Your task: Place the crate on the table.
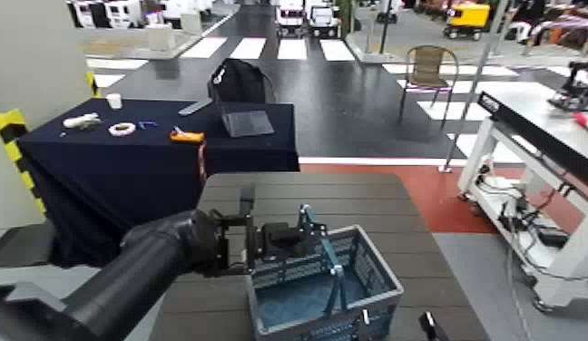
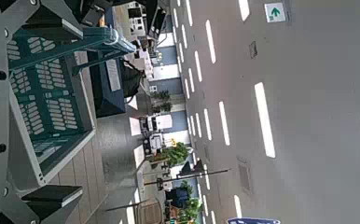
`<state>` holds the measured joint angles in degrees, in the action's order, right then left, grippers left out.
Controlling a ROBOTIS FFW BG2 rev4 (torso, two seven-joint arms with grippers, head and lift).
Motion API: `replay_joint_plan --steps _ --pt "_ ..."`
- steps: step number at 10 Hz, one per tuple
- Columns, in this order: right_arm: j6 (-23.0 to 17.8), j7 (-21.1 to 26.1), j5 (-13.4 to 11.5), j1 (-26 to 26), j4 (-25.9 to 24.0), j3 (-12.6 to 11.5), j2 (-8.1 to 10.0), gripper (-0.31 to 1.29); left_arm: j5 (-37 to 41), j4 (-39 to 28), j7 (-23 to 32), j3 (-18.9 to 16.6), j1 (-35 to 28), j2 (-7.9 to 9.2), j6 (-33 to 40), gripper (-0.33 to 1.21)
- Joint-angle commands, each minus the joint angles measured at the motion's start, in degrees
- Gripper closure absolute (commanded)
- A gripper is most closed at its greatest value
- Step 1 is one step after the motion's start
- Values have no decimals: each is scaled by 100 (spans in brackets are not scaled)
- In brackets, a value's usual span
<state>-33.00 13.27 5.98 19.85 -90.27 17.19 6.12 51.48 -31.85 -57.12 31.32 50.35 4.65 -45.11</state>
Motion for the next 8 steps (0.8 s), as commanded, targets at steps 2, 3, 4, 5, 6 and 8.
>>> replay_joint_plan --steps 2,3,4,5,6,8 --pt "75 0 -1 72 -69 -85 -23 13 -560 -1631 904 -1110 -877 300 -50 11" --pt "92 0 -9 98 -96 -102 -32 13 -709 -2361 1256 -1339 -1229 449 117 11" --pt "119 -9 -18 89 -96 -102 -32 13 -665 -3310 1985 -1637 -1730 607 266 11" --pt "128 -9 -18 98 -113 -102 -32 13 -718 -4092 2504 -1857 -2152 704 354 11" --pt "163 -9 -36 98 -131 -120 -41 13 -876 -4795 2935 -2086 -2591 765 424 11" --pt "172 -9 -44 116 -148 -137 -49 13 -1228 -5955 3664 -2402 -3453 800 934 11"
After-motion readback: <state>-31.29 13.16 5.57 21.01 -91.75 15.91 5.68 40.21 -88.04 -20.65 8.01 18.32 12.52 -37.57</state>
